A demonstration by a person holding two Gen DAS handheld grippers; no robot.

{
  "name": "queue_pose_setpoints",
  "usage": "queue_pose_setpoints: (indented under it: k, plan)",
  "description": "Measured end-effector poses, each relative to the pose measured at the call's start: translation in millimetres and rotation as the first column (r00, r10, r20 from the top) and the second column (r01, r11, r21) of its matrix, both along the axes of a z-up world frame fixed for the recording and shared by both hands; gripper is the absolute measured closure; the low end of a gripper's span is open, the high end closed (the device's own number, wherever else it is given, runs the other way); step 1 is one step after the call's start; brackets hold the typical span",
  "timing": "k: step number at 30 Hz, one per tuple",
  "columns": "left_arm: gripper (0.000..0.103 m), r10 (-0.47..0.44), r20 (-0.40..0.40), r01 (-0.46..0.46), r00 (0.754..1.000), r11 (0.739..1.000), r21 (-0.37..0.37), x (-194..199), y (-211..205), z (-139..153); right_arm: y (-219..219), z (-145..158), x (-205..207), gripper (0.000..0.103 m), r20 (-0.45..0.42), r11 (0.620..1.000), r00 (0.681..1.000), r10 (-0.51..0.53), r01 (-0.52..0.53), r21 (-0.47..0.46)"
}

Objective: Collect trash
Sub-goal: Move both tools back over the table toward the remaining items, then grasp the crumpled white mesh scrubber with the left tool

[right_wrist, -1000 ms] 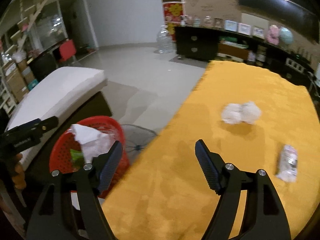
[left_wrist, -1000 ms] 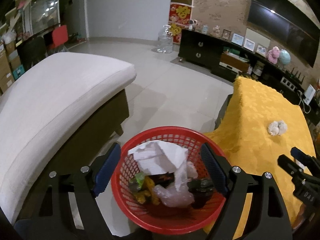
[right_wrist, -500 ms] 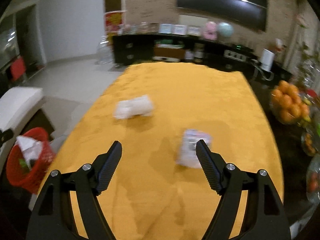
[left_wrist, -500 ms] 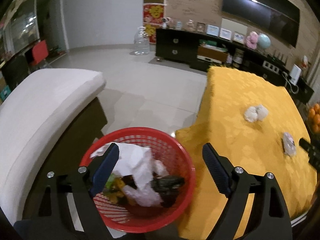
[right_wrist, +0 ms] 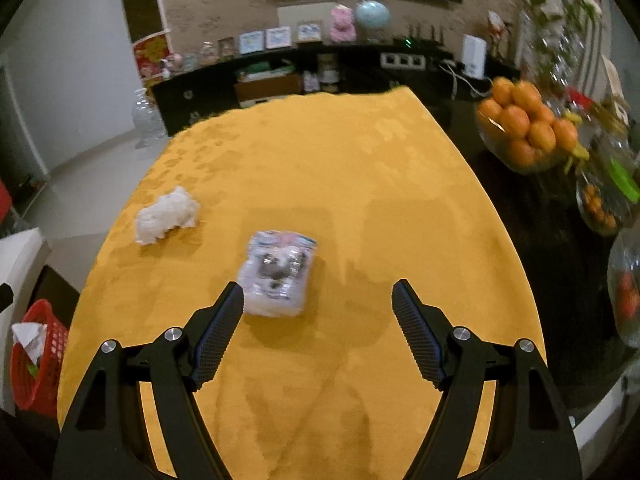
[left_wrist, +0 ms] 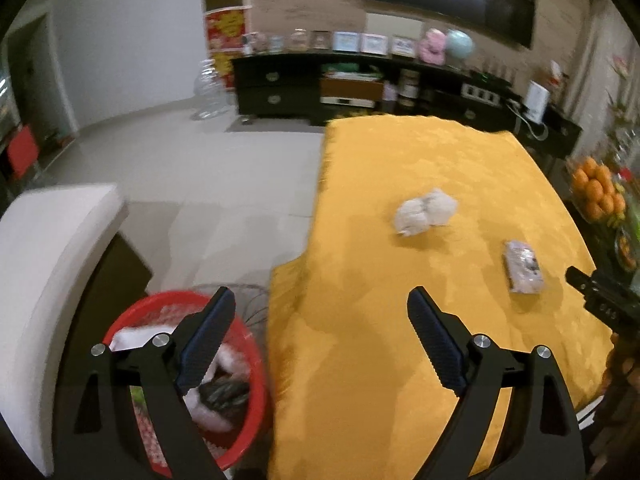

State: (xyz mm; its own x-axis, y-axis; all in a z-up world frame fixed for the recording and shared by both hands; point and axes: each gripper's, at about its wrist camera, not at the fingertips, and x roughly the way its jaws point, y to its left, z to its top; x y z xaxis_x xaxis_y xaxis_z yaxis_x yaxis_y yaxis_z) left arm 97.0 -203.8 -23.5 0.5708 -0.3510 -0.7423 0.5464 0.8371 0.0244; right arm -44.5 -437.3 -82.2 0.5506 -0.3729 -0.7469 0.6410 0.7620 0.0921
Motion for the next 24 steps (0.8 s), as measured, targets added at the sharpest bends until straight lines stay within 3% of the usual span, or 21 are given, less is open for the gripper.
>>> queue_pose_setpoints:
  k: [5,9,20,24]
  plan:
    - [0.017,-0.102,0.054,0.096,0.993,0.99,0.103,13.1,-51.2,-3.7,-16.6,-11.5,-5.5,0.029,-0.021,0.997,0.998,-0.059,0.06,0.057]
    - [0.017,-0.168,0.032,0.161,0.985,0.976,0.145,29.6,-85.3,-21.0,-16.4,-17.1,-4.1,0.029,-0.03,0.996,0.998,-0.062,0.064,0.067]
    - [0.017,-0.275,-0.029,0.276,0.961,0.95,0.144,72.2,-146.6,-59.0,-14.0,-22.0,8.7,0.029,-0.037,0.995,0.998,-0.045,0.048,0.089]
    - [0.017,-0.311,-0.043,0.313,0.95,0.933,0.18,82.4,-170.1,-78.0,-13.9,-22.4,11.9,0.029,-0.036,0.995,0.999,-0.03,0.033,0.09]
